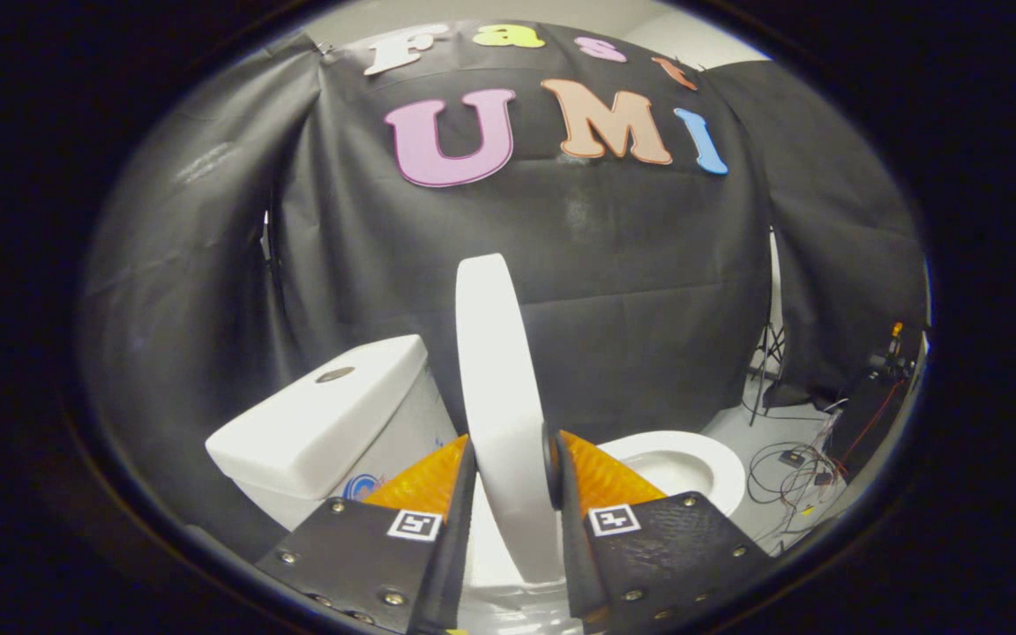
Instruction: Open the toilet lid.
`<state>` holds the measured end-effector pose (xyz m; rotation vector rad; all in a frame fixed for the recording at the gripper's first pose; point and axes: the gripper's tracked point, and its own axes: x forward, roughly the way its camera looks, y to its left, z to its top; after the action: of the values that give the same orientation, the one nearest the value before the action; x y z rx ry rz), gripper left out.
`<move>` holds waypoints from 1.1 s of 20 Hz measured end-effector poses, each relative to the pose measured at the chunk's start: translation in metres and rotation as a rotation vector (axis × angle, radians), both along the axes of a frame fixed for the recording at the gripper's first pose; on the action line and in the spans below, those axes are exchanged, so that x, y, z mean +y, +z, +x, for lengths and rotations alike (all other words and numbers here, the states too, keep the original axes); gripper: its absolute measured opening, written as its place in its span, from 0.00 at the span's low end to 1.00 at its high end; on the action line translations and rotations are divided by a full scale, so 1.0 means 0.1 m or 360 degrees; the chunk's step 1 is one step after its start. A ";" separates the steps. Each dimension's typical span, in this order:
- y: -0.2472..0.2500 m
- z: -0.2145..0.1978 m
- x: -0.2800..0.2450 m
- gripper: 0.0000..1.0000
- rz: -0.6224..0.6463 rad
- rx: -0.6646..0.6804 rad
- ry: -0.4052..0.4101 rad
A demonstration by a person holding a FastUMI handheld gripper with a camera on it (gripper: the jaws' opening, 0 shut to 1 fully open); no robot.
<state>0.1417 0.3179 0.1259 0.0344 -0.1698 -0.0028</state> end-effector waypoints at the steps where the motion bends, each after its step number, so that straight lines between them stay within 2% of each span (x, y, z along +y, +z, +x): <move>1: 0.00 0.00 0.04 0.46 -0.0025 -0.0005 0.0004; 14: -0.09 0.00 0.44 0.46 -0.0182 -0.0076 0.0148; 19: -0.14 -0.03 0.56 0.47 -0.0195 -0.0110 0.0310; 22: -0.16 -0.06 0.59 0.47 -0.0166 -0.0109 0.0365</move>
<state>0.1358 0.3771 0.1103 -0.0502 -0.2334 0.2359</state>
